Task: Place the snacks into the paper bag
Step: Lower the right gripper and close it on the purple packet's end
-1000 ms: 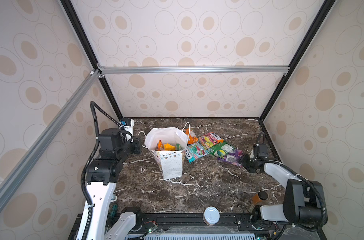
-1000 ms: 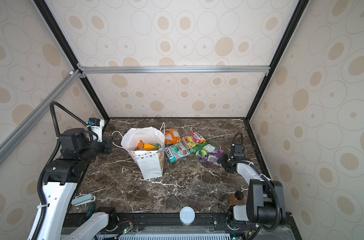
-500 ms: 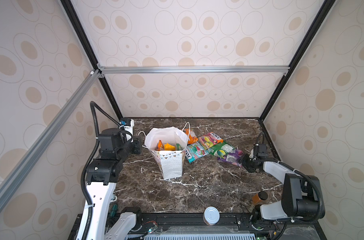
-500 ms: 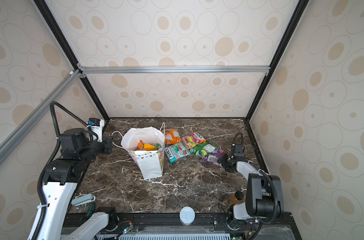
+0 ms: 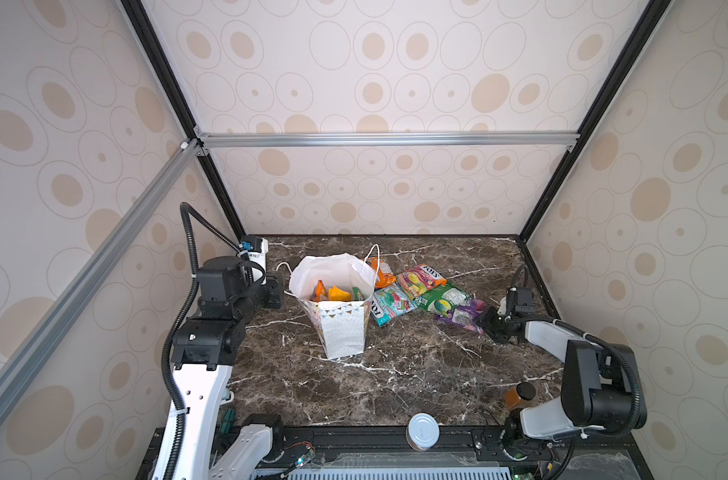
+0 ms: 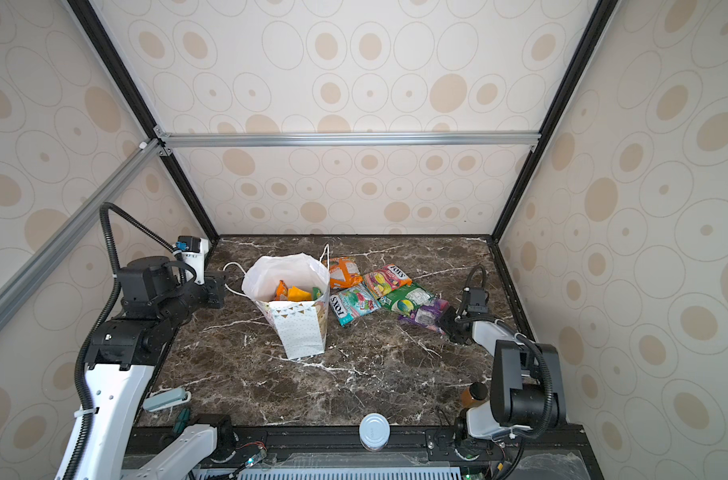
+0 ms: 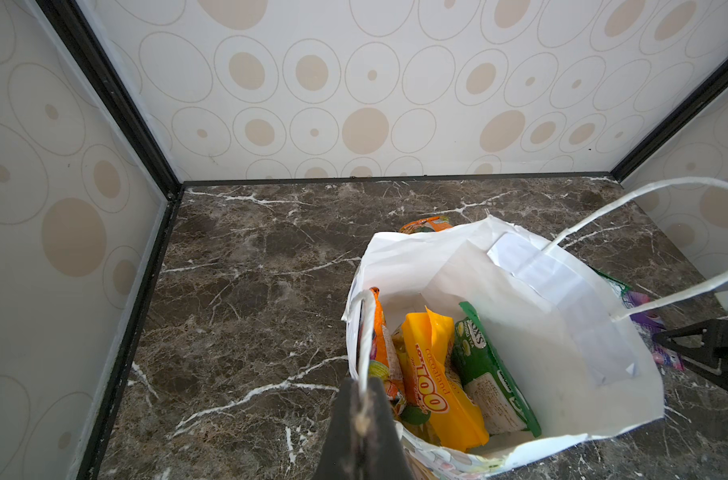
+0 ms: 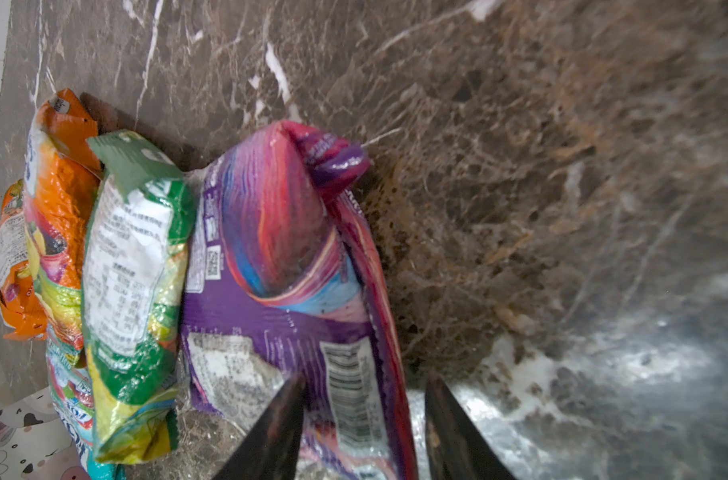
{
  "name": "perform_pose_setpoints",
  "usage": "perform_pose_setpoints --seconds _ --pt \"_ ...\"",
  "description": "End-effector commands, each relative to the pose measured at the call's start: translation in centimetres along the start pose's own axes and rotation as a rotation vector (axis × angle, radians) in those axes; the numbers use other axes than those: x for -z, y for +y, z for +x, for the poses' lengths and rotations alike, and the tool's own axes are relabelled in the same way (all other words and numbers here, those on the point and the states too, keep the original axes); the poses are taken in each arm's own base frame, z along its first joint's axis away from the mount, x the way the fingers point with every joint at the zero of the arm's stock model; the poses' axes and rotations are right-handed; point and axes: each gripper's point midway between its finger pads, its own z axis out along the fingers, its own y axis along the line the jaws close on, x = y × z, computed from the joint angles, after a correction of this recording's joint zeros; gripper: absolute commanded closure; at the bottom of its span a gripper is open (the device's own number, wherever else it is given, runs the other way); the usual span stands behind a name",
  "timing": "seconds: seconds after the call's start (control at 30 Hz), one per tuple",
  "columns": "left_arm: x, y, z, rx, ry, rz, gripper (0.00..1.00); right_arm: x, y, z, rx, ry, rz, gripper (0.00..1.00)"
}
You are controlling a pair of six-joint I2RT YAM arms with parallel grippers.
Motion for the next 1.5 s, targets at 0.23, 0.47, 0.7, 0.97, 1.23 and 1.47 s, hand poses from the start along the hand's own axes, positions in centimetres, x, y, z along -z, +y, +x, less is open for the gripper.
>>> perform_pose_setpoints --seconds 0.23,0.47,0.7,0.97,1.23,1.47 --pt "1.4 -0.2 -1.3 -0.040 -0.050 -0.005 1.00 -0.5 -0.1 -0.2 -0.024 0.004 -0.010 0.66" --pt "1.5 -0.2 -1.4 -0.040 -0.054 -0.004 1.00 -0.5 -0.3 -0.2 -0.024 0.002 -0.008 0.75" --pt "1.4 -0.3 -1.3 -0.040 -0.051 0.000 1.00 -0.3 -0.3 -0.1 -0.023 -0.001 -0.007 0.86" --pt "1.5 -0.4 -1.6 -0.041 -0.057 0.003 1.00 0.3 -0.2 -0.3 -0.011 -0.013 -0.002 0.95" --pt "1.5 -0.5 -1.7 -0.042 -0.061 0.009 1.00 1.4 -0.1 -0.4 0.008 -0.029 0.002 1.00" --pt "1.9 -0.5 -1.9 -0.043 -0.069 0.007 1.00 2.6 0.6 -0.7 0.027 -0.047 -0.011 1.00"
